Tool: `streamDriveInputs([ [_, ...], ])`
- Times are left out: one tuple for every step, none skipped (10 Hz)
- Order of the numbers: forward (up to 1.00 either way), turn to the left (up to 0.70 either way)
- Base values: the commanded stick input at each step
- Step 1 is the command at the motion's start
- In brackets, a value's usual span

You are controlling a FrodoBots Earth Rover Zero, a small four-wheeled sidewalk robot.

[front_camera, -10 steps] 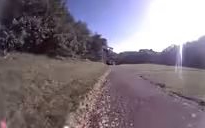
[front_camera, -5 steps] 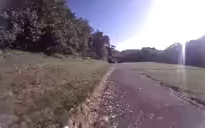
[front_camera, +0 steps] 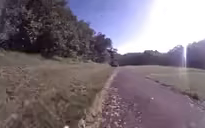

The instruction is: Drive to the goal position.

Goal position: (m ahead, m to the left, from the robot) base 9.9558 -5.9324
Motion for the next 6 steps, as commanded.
streamDriveInputs([
  [1.0,0.0],
  [1.0,0.0],
  [1.0,0.0],
  [1.0,0.0],
  [1.0,0.0],
  [1.0,0.0],
])
